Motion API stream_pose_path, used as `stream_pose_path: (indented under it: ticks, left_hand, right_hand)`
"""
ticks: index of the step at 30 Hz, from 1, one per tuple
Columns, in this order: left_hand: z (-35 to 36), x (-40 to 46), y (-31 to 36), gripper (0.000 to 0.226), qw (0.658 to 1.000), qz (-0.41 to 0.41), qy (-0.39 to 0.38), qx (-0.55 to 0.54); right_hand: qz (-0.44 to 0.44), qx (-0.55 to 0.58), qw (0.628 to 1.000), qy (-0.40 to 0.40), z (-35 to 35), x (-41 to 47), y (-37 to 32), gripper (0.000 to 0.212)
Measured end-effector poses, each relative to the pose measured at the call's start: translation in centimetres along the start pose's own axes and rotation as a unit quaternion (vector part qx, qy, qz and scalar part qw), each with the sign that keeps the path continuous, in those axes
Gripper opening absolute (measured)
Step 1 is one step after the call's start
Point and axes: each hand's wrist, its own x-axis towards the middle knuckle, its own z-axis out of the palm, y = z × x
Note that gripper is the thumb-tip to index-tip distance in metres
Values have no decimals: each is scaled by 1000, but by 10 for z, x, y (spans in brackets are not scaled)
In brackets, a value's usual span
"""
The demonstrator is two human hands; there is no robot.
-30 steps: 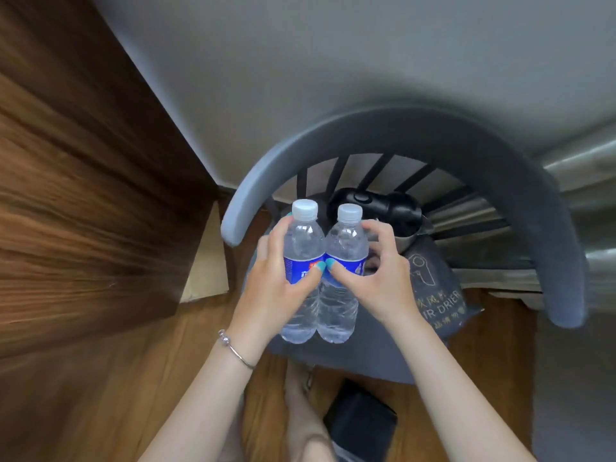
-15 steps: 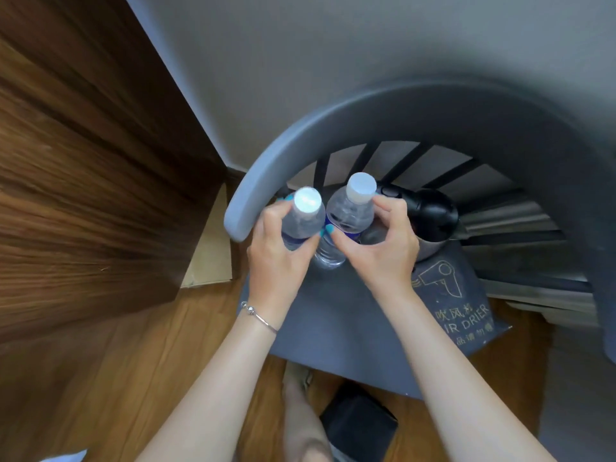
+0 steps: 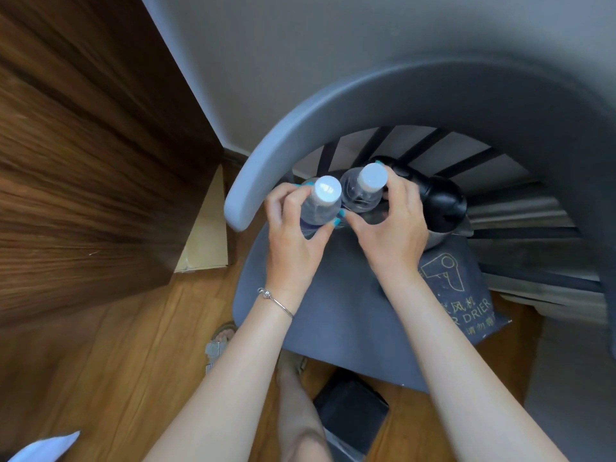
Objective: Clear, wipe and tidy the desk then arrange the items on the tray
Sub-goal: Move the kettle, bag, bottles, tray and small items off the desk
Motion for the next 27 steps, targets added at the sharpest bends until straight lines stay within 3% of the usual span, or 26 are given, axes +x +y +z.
stream_pose_path:
  ticks: [2,7,13,15,17,18,20,22,24,25,27]
  left_hand:
    - [1,-2,0,72,999,-19,-25,26]
    - [-2,-14,4,77,993,-85,-70,32]
    - [-10,-26,0,68,965,-237,-112,15]
    - [-13,-31,-4,57,948,-264,-167,57]
    - [-17,-36,-10,45,899,-310,-281,128]
    - [-20,-39,-12,42,864,-322,-346,171]
    - [-27,-44,-17,38,805,-324,-445,221]
    - [-33,-50,-19,37,778,-334,-488,212]
    - [-40,-56,-20,38,767,-335,-504,216]
    - [-44,-59,-19,38,764,-322,-507,237]
    - [-56,-66,-17,37,763,-280,-502,296]
  right_hand:
    - [7,-31,999,6,-3,-3,0,82]
    - [85,15,996,-15,-7,-14,-2,78]
    - [152,102,982,-44,-12,-24,-7,86]
    - [182,102,976,-68,-13,-36,-10,92]
    - [216,81,968,-96,-13,-50,-11,89]
    - [232,57,962,-132,-13,-56,-10,84]
    - [241,-14,928,-283,-11,-67,-5,68]
    - [230,-60,845,-479,-10,-75,-2,62]
    - [207,-107,758,-609,-7,-82,-4,68]
    - [186,-134,741,-631,-6,-85,-6,70]
    - [145,-160,767,-604,-5,-89,-13,69]
